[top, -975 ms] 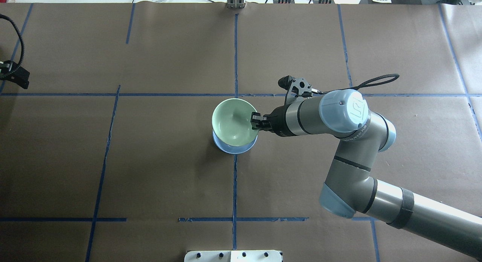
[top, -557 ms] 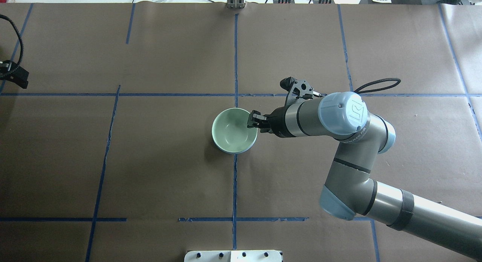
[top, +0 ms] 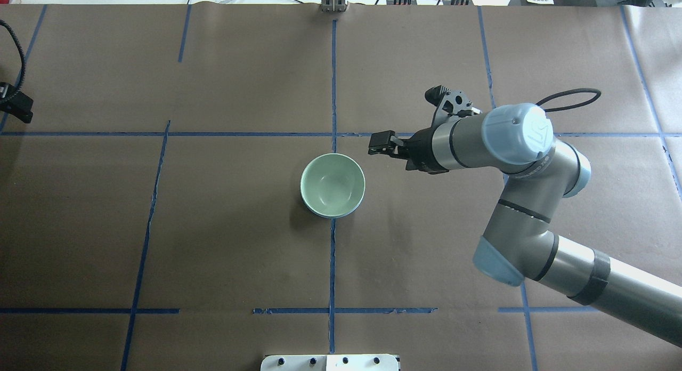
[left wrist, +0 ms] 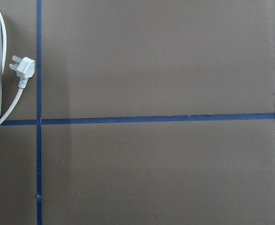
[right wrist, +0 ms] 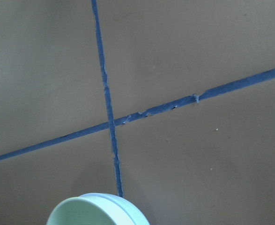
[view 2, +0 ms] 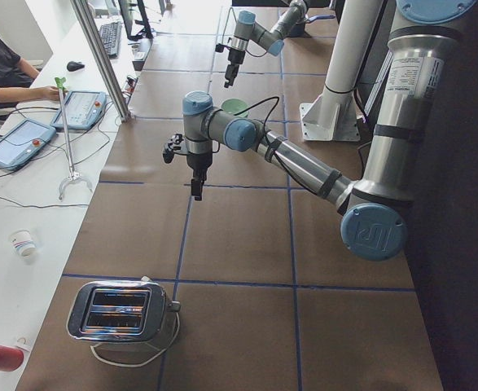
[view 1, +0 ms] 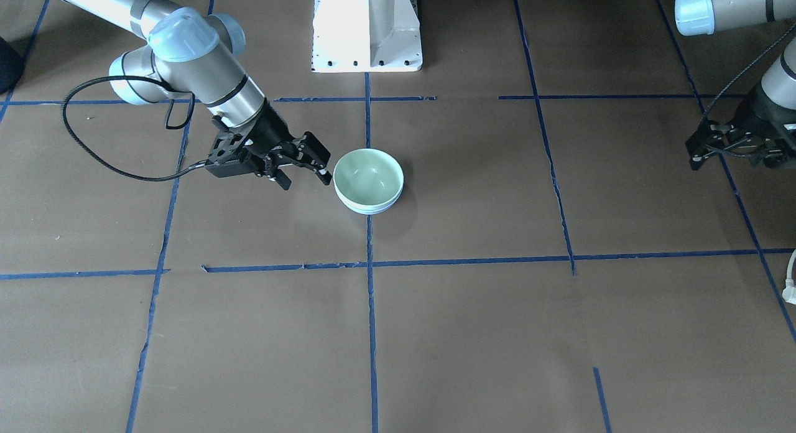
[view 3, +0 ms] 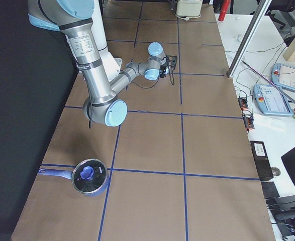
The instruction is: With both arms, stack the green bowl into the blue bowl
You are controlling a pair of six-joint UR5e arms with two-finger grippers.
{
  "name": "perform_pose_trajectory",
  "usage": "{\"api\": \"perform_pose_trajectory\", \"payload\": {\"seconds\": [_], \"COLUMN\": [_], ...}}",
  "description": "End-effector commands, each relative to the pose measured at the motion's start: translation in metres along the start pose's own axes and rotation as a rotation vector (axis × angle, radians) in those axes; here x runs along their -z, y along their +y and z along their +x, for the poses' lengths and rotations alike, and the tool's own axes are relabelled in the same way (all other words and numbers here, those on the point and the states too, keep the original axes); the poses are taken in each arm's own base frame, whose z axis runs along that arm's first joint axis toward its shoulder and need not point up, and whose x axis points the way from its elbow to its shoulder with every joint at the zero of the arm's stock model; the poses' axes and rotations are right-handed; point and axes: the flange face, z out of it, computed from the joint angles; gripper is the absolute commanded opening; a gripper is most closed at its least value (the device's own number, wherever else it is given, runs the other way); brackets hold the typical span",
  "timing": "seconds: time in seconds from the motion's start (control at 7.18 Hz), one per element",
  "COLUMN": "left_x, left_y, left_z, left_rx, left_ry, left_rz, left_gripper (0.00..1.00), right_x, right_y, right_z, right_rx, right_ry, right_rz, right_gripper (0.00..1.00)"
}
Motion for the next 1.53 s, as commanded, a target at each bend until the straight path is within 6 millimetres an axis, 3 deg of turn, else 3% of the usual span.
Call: {"api": "perform_pose_trajectory", "payload": {"seconds": [0.0,0.14,0.42,0.56,0.7,1.11,1.25,1.39], "left_x": [-0.005,-0.005,-0.004,-0.006,-0.012,-0.031,-0.038,-0.039], "left_y": [-0.011,-0.016,-0.016,-0.009,-0.009,0.0,0.007,0.012], "left_z": [-0.069,-0.103,-0.127,-0.145,-0.175,-0.238,-0.27,-0.289], "left_rx": [-0.063,-0.095,-0.064,-0.065,-0.1,-0.114,-0.071,-0.094], "left_ry": [0.037,0.03,0.084,0.082,0.085,0.127,0.147,0.152], "left_rz": [-0.036,-0.039,-0.047,-0.05,-0.061,-0.091,-0.099,-0.098], "left_gripper": [1.0,1.0,1.0,1.0,1.0,1.0,1.0,1.0], "right_x": [0.035,0.055,0.13,0.168,0.201,0.287,0.313,0.331], "right_y": [-0.058,-0.084,-0.138,-0.151,-0.165,-0.193,-0.2,-0.202], "right_z": [0.064,0.115,0.233,0.305,0.367,0.443,0.454,0.454], "right_rx": [0.131,0.218,0.351,0.438,0.526,0.545,0.494,0.428], "right_ry": [0.078,0.136,0.197,0.255,0.339,0.411,0.395,0.385], "right_rz": [-0.039,-0.05,-0.093,-0.107,-0.142,-0.238,-0.243,-0.248], "right_gripper": [1.0,1.0,1.0,1.0,1.0,1.0,1.0,1.0]}}
